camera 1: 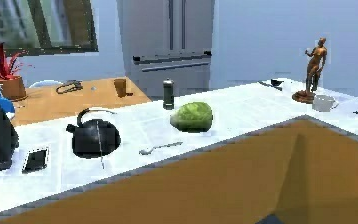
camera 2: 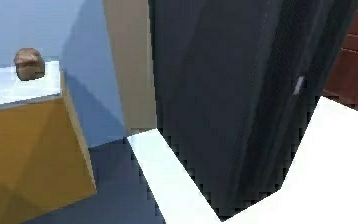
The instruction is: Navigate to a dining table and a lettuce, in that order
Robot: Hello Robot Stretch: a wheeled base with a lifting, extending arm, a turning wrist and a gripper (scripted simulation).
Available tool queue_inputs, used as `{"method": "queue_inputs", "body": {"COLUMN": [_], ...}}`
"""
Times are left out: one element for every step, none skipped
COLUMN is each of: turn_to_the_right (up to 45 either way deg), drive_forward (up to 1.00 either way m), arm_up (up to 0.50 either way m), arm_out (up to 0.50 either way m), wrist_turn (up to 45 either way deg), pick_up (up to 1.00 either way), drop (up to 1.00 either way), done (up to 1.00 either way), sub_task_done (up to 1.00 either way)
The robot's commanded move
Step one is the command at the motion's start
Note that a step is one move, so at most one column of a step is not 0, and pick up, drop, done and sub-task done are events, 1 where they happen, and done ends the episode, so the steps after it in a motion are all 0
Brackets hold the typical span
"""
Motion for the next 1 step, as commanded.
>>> {"method": "queue_inputs", "body": {"turn_to_the_right": [0.0], "drive_forward": [0.00], "arm_up": [0.00], "arm_out": [0.00], "wrist_turn": [0.0], "pick_up": [0.00], "drop": [0.00], "done": [1.00], "sub_task_done": [0.00]}}
